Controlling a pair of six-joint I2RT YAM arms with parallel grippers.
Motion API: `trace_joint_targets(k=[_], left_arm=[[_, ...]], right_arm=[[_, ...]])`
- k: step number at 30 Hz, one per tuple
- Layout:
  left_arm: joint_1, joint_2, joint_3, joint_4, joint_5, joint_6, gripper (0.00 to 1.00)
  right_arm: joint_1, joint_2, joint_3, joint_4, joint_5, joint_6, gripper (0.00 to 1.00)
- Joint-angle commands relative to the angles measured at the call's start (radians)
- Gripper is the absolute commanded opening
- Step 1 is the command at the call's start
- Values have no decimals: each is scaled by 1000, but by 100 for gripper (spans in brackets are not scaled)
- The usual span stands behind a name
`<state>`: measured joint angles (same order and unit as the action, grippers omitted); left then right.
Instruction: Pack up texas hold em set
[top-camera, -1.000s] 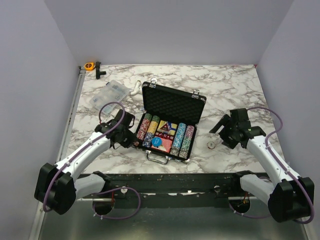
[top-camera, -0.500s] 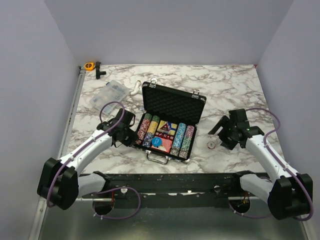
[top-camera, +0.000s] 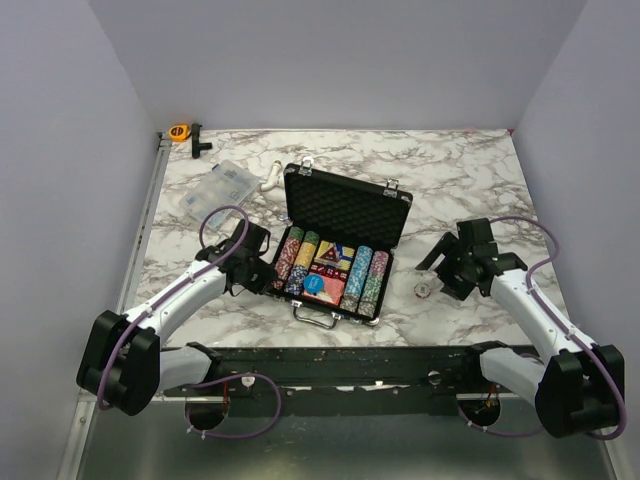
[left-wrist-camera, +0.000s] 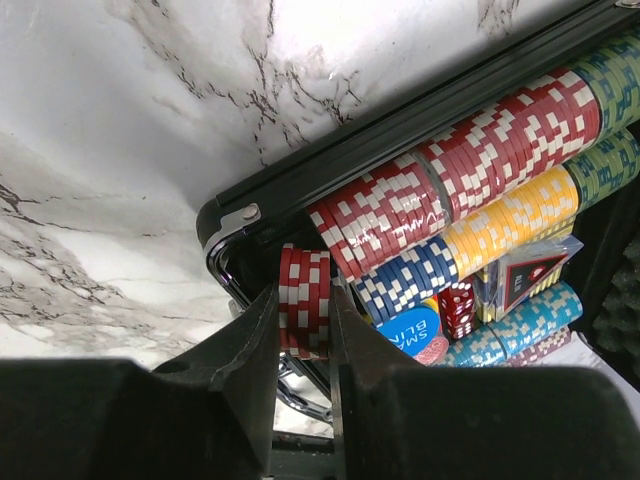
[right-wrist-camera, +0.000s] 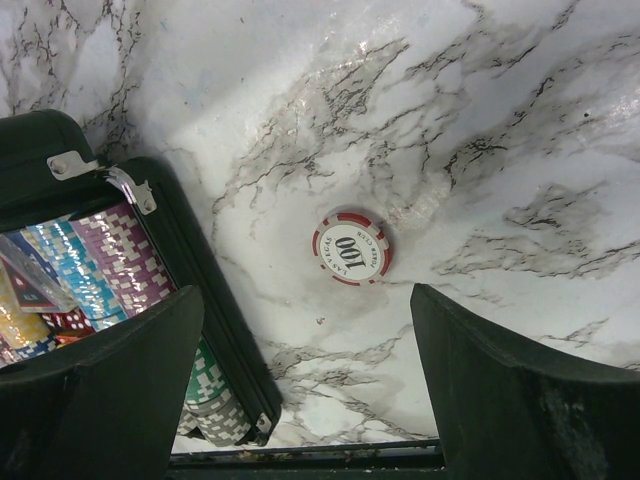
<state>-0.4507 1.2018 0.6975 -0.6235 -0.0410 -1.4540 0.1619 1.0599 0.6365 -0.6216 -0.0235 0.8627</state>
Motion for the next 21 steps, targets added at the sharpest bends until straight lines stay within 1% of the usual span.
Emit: trace_joint_targets(k=[1,8,16,18,21], left_arm=[[9,13,-16,18,9,-9,22],[9,5,-25,21,14,-6,33],[9,-27,-35,19,4,3,36],[10,-33,-35,20,-8,7,40],[13,-36,-38,52,-9,22,42]], right_arm=[[-2,11,-13,16,-12,-15,86],[-2,4,-19,19,-16,-13,86],[-2,16,-24,28,-31,-12,86],[-2,16,-25,28,-32,-12,86],[-2,15,-25,28,-32,-12,86]])
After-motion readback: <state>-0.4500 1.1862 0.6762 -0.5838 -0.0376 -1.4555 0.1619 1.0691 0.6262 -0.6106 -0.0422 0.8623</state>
